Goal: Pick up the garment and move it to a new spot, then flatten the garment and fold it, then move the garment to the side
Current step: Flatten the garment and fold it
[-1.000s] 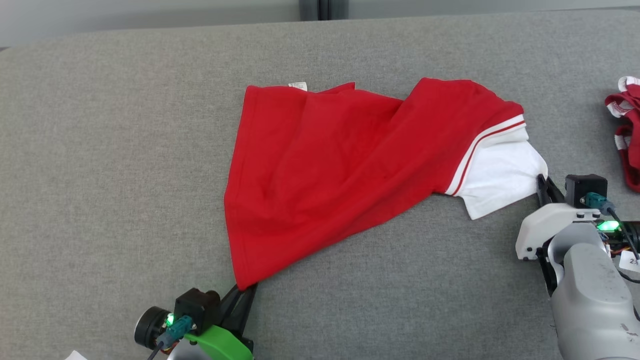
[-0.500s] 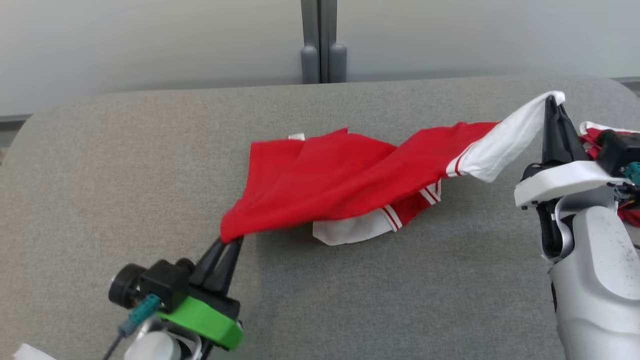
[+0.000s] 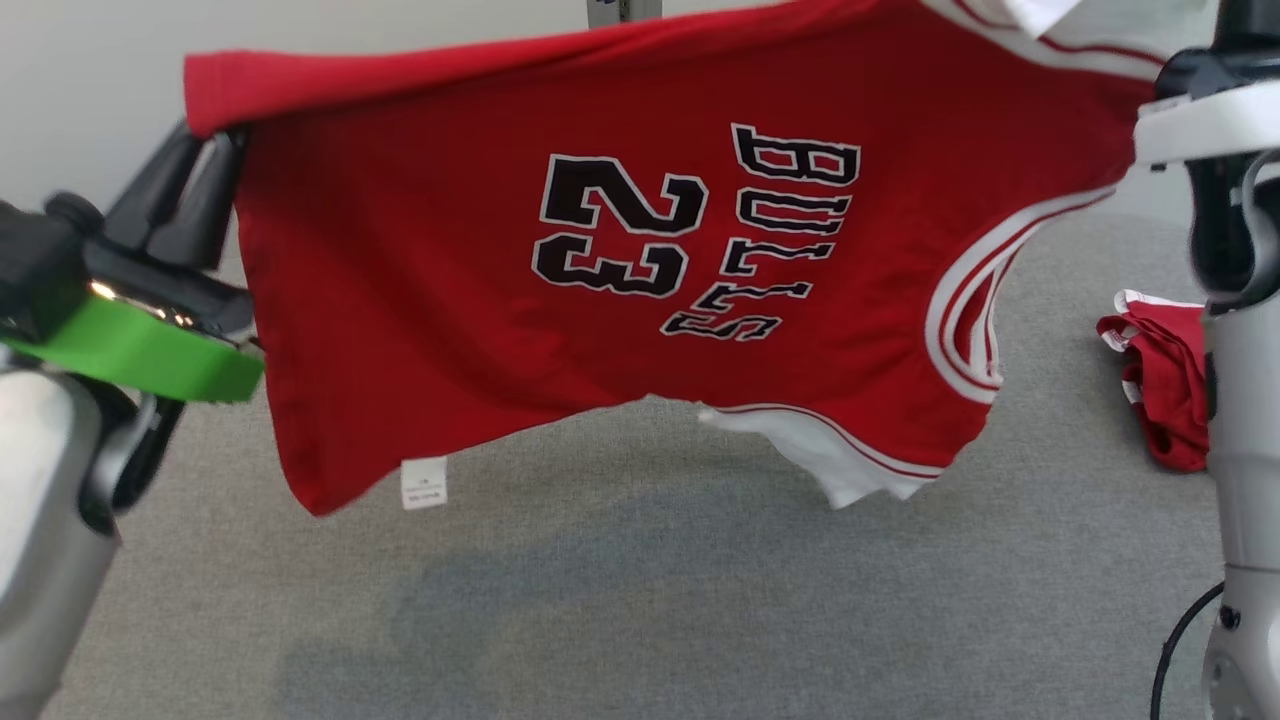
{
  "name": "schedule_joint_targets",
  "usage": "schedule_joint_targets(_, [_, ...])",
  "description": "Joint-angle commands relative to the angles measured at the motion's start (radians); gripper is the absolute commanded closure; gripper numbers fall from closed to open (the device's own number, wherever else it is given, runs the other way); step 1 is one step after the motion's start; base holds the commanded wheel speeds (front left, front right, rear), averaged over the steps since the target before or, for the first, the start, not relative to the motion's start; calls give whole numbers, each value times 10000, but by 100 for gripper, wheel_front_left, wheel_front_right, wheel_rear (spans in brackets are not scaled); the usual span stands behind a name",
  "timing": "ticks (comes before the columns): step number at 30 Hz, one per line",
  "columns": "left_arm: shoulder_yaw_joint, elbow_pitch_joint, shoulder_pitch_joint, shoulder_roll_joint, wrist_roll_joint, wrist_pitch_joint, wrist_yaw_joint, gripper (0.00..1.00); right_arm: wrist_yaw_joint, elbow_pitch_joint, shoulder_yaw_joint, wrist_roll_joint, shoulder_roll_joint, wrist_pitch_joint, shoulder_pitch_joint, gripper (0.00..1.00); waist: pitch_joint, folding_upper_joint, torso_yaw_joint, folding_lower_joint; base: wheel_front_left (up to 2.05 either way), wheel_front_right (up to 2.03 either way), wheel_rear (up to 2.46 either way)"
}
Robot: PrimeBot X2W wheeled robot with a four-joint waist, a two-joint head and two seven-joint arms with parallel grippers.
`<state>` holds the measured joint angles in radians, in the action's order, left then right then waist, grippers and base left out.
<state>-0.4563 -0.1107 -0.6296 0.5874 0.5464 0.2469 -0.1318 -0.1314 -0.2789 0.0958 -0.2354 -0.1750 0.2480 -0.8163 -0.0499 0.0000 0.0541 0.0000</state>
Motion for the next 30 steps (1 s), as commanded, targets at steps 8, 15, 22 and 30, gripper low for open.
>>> schedule_joint_targets(8, [-705,-767,-1904,764,1200,-839,28,100,17,-408,-379,575,-399,-789,-1547,100,645,0,-60,0,0,0,0])
schedule_joint_targets(15, [-865,-1880,-3276,728,2306,-464,28,100,19,-1647,-83,2411,151,-518,-3548,100,2537,0,-174,0,0,0,0])
schedule_joint_targets(22, [-845,-3253,-5274,128,3120,101,28,100,19,-2230,1166,4179,870,100,-5615,100,3730,0,-274,0,0,0,0])
schedule_joint_targets(30, [-1130,-3969,-3858,-463,3684,174,28,100,19,-1664,1563,3916,1146,174,-3669,100,3508,0,-473,0,0,0,0])
